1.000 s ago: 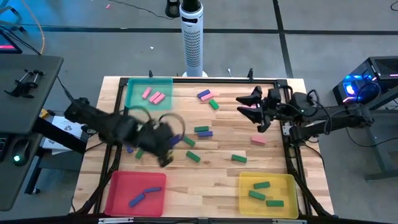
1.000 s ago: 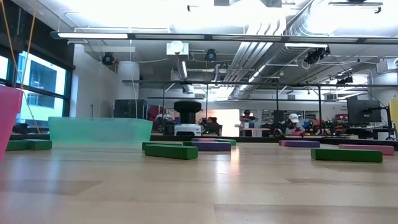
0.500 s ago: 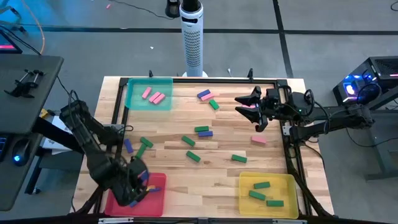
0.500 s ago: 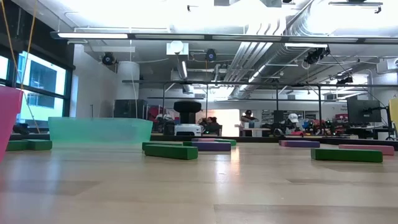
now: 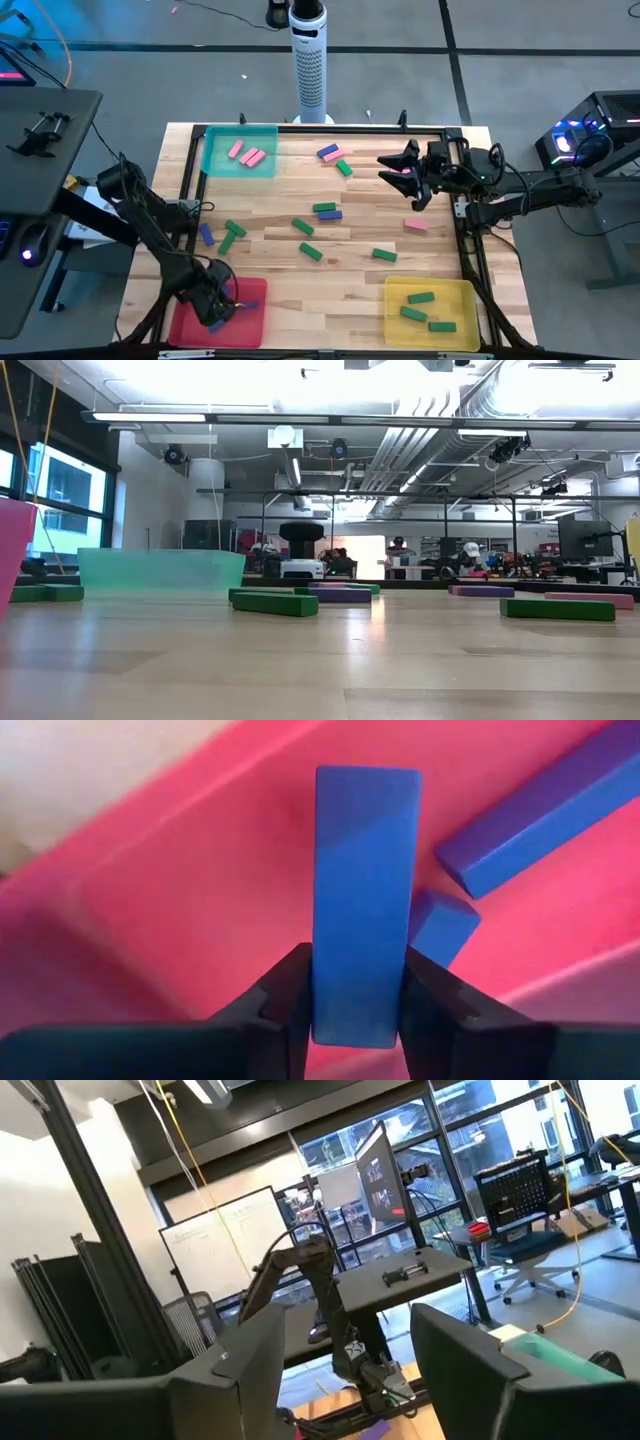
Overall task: Sort blocks
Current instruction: Put the blue block into the red bin, then put the green block into the yellow bin
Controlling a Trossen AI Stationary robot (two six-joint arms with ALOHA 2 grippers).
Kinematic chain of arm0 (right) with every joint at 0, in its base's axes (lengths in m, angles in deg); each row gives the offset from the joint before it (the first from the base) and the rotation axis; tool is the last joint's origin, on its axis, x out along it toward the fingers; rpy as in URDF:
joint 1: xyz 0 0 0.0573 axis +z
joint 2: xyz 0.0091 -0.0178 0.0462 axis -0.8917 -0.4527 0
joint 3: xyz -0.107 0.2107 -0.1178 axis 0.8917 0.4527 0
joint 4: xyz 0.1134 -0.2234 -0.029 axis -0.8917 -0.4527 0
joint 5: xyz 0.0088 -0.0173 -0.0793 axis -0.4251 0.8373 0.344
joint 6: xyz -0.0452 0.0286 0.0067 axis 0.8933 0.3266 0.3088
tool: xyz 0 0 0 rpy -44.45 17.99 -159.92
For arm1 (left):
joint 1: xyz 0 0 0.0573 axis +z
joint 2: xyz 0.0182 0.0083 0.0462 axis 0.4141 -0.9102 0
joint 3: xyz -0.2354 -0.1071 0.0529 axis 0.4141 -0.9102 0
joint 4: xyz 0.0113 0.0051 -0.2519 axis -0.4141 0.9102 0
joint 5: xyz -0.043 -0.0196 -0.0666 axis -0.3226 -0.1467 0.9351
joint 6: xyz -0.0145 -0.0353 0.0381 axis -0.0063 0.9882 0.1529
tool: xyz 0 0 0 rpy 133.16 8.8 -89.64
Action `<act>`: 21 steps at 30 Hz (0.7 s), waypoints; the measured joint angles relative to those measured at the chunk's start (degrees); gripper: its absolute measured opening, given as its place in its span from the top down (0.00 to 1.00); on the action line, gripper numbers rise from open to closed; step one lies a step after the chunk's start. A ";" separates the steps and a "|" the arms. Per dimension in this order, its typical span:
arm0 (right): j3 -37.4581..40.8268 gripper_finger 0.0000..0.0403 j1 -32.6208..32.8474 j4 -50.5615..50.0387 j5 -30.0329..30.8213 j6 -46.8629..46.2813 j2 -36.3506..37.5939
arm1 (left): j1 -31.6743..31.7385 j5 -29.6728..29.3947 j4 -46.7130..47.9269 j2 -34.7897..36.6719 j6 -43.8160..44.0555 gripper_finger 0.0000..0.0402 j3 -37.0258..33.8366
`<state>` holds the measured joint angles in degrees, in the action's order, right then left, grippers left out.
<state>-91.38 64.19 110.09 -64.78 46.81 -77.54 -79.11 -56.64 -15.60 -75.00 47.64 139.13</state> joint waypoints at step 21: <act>0.00 0.51 0.00 -0.77 0.00 -0.57 0.00 | 1.29 -15.89 -4.80 20.38 5.23 0.50 -1.65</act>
<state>-91.38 64.19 109.32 -64.78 46.24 -77.54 -77.82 -72.53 -20.40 -54.61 52.87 137.47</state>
